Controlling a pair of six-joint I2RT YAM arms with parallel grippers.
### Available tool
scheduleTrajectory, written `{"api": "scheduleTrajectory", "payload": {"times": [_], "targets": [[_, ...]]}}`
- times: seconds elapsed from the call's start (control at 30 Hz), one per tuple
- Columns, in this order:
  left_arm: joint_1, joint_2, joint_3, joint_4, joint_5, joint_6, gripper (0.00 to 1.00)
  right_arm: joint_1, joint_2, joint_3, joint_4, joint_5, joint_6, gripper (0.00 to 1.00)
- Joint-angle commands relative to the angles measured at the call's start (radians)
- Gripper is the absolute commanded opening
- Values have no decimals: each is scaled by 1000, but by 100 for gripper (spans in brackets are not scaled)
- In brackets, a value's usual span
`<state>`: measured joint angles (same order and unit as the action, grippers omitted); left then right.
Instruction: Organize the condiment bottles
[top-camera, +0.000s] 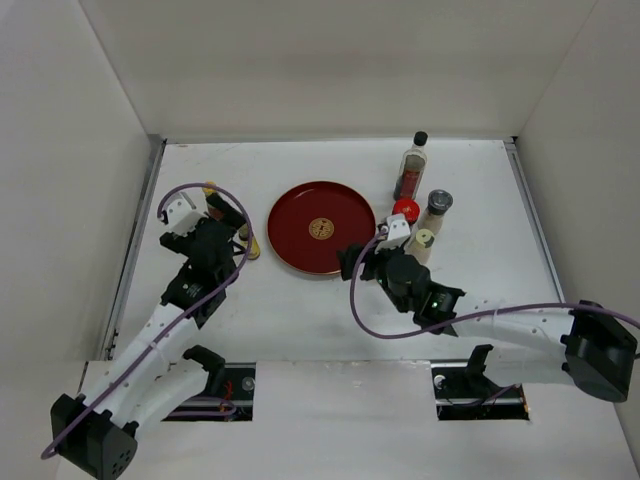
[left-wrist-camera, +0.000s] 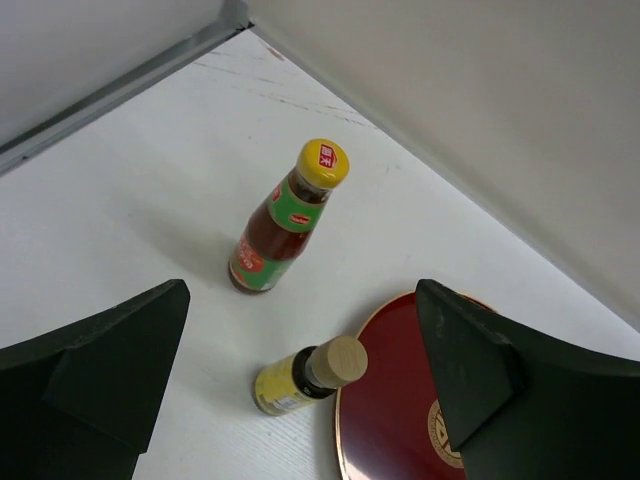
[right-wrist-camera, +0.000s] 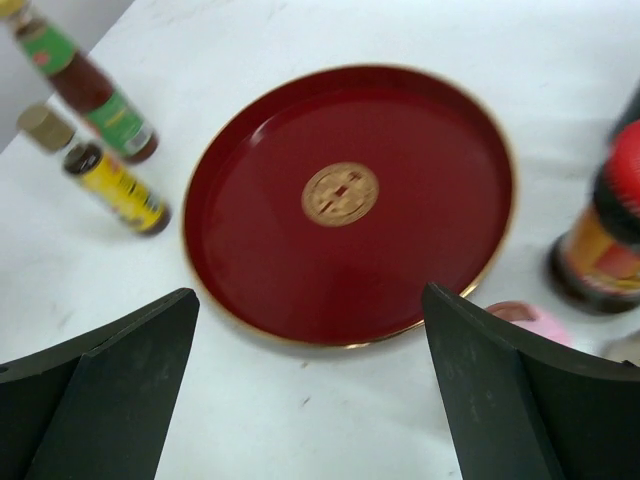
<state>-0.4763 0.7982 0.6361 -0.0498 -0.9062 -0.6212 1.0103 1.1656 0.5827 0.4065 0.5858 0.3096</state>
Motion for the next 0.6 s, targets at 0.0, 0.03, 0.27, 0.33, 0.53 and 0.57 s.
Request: {"api": "scheduleTrajectory", "payload": {"times": [0.0,0.03,0.27,0.33,0.53,0.57], "targets": [[12,29,76,-56,-63,37,100,40,29,37,69,-31,11,100],[15,35,82,-58,-68,46,100,46,38,43,61,-26,10,100],[71,160,158,59,-60,208,100,79,71,59,55,2,5,100],[80,206,175,135,-60,253,100,83,75,46,80,-4,3,100],[135,317,203,314,27,325,92,80,51,20,66,-67,11,16],[138,329,208,320,41,324,72,80,42,16,66,-70,13,16]]}}
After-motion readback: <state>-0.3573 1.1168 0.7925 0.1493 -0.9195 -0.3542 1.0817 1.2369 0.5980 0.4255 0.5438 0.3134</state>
